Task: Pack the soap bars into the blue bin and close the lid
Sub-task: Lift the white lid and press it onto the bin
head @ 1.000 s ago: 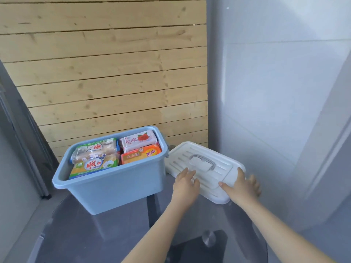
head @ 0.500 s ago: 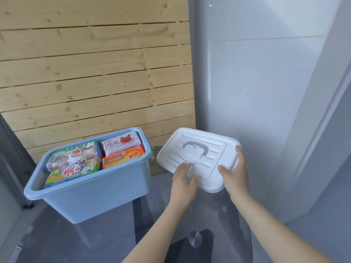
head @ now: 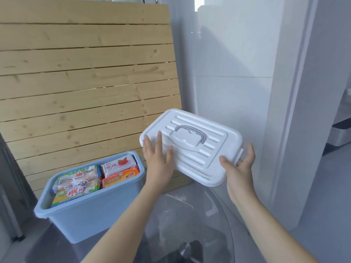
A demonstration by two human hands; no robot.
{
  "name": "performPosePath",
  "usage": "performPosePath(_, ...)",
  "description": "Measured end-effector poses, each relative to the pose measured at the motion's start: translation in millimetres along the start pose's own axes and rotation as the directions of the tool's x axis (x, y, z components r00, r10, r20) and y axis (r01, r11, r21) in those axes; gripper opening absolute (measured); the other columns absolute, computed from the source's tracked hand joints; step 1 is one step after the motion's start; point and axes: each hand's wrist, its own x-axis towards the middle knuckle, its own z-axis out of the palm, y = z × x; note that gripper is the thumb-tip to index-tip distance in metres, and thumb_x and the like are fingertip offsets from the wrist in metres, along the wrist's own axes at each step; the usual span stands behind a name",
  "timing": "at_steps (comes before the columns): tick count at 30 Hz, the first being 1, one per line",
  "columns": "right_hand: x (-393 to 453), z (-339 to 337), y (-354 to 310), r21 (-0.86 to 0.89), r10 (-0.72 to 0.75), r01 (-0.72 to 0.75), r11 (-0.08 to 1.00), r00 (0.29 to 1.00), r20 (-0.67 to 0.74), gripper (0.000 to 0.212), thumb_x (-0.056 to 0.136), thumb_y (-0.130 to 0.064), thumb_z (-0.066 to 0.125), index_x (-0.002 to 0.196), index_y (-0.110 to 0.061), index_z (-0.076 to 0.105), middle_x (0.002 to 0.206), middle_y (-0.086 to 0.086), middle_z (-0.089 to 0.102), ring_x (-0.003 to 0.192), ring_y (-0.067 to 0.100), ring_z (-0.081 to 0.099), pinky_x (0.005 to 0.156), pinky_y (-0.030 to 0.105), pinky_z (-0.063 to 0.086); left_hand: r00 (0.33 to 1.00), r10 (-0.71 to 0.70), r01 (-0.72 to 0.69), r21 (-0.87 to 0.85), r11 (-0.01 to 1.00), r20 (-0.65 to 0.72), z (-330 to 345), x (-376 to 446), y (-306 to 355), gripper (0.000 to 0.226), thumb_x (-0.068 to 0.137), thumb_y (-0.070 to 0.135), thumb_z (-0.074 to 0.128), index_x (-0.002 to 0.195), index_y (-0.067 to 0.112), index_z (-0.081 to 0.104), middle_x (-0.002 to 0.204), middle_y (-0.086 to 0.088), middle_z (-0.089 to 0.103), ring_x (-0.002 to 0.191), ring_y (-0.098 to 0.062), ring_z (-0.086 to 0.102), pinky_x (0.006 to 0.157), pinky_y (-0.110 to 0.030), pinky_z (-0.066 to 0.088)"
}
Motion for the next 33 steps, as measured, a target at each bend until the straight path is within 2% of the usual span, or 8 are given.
performPosePath(5,-7.6,45.9,-4.7,0.035,0.107,-0.113,0.993,0.983,0.149,0.079,0.085,-0.002,0.06,0.14,-0.039,0.017,0.122,-0.006,0.056,0.106,0.004,0.058,0.096,0.034,0.043,0.955,-0.19,0.229,0.156,0.961,-0.227,-78.8,22.0,-23.6,0.058,0.095,0.045,0.038,0.149,0.034,0.018,0.159,-0.014,-0.002,0.146,-0.031,-0.001,0.116,-0.049,0.006)
performPosePath(10,-13.7,100.4,12.5,0.03,0.178,-0.193,0.981,0.944,0.277,0.055,0.083,0.003,0.062,0.125,-0.02,0.034,0.123,0.0,0.058,0.107,0.012,0.059,0.098,0.039,0.044,0.879,-0.391,0.436,0.125,0.891,-0.273,-156.0,26.4,-69.0,0.061,0.093,0.044,0.042,0.146,0.018,0.027,0.142,-0.02,0.043,0.13,-0.038,0.038,0.106,-0.048,0.033)
performPosePath(15,-10.9,150.8,37.7,-0.115,0.245,-0.216,0.97,0.88,0.408,0.044,0.085,-0.004,0.062,0.125,-0.014,0.046,0.126,0.007,0.061,0.112,0.023,0.059,0.099,0.043,0.046,0.798,-0.484,0.554,0.12,0.824,-0.359,-216.1,16.1,-106.7,0.046,0.09,0.041,0.051,0.109,0.0,0.057,0.103,-0.02,0.063,0.105,-0.039,0.057,0.084,-0.039,0.044)
performPosePath(20,-9.3,196.8,63.7,-0.338,0.288,-0.145,0.93,0.859,0.423,0.053,0.091,-0.018,0.054,0.14,-0.024,0.035,0.137,-0.002,0.049,0.115,0.016,0.05,0.095,0.032,0.04,0.67,-0.598,0.65,-0.041,0.758,-0.439,-239.9,3.7,-134.5,0.037,0.083,0.042,0.054,0.071,0.008,0.043,0.077,-0.007,0.049,0.082,-0.039,0.052,0.066,-0.036,0.042)
performPosePath(22,-7.5,212.2,72.3,-0.435,0.3,-0.1,0.895,0.857,0.42,0.053,0.094,-0.022,0.048,0.144,-0.024,0.03,0.141,-0.002,0.045,0.117,0.016,0.047,0.094,0.03,0.036,0.619,-0.659,0.688,-0.109,0.717,-0.427,-241.6,0.0,-145.4,0.036,0.083,0.043,0.053,0.079,0.008,0.042,0.093,-0.014,0.051,0.094,-0.04,0.054,0.076,-0.039,0.045)
performPosePath(26,-0.5,229.0,86.5,-0.563,0.365,-0.075,0.823,0.83,0.423,0.051,0.096,-0.024,0.044,0.145,-0.018,0.03,0.149,0.0,0.038,0.127,0.019,0.043,0.101,0.032,0.033,0.555,-0.744,0.714,-0.245,0.656,-0.372,-237.2,-5.3,-163.8,0.048,0.084,0.038,0.05,0.11,-0.002,0.046,0.111,-0.023,0.056,0.072,-0.023,0.042,0.063,-0.033,0.036)
performPosePath(29,5.2,232.8,93.8,-0.645,0.434,-0.084,0.76,0.804,0.406,0.053,0.096,-0.026,0.043,0.146,-0.017,0.029,0.153,0.001,0.032,0.137,0.022,0.035,0.11,0.035,0.029,0.555,-0.753,0.721,-0.246,0.648,-0.354,-236.2,-3.4,-173.7,0.046,0.088,0.023,0.044,0.12,-0.009,0.044,0.079,-0.015,0.052,0.058,-0.019,0.033,0.053,-0.028,0.029)
performPosePath(33,4.6,232.2,100.1,-0.726,0.475,-0.04,0.686,0.781,0.406,0.052,0.096,-0.027,0.041,0.146,-0.019,0.03,0.153,0.0,0.031,0.138,0.022,0.033,0.111,0.036,0.029,0.592,-0.752,0.754,-0.132,0.644,-0.289,-235.4,-7.0,-173.6,0.012,0.083,0.008,0.039,0.073,0.007,0.045,0.066,-0.001,0.033,0.057,-0.018,0.028,0.054,-0.027,0.025)
